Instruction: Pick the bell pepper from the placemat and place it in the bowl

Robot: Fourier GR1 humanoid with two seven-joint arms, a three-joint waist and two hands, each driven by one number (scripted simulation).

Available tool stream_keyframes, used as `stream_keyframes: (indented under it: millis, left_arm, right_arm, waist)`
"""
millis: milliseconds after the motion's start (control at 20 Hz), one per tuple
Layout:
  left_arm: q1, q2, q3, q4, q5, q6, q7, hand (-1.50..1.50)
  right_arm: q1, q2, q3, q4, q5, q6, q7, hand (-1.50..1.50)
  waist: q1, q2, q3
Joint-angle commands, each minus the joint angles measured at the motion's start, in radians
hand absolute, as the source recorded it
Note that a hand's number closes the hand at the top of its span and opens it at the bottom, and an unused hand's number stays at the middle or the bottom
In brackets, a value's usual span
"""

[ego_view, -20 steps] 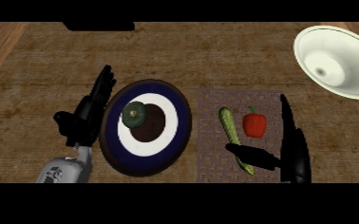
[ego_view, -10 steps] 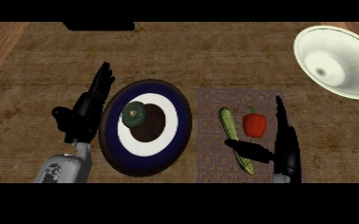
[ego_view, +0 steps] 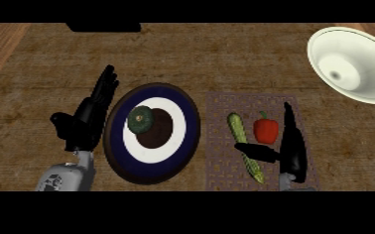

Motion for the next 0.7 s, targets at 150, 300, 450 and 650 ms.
stream_keyframes:
  millis: [150,300,450,650]
  left_arm:
    - [-0.057,-0.025,0.029,0.058,-0.022,-0.030,-0.003,0.00]
    - [-0.061,-0.029,0.033,0.086,-0.011,-0.016,-0.042,0.00]
    - [0.021,0.015,0.051,0.029,0.015,-0.064,-0.058,0.00]
    - [-0.094,-0.039,0.036,0.085,-0.027,-0.010,-0.004,0.00]
  right_arm:
    - [-0.027,0.002,-0.017,0.042,-0.029,0.043,-0.028,-1.50]
    - [-0.124,-0.027,0.044,0.147,0.030,0.103,-0.051,1.50]
    - [-0.111,-0.042,0.050,0.209,0.045,0.088,-0.142,1.50]
    - [-0.083,0.010,0.056,0.243,0.019,0.061,-0.199,1.50]
  waist:
    - [-0.002,0.000,0.000]
    - [0.003,0.002,0.000]
    - [0.007,0.001,0.000]
    - [-0.002,0.002,0.001]
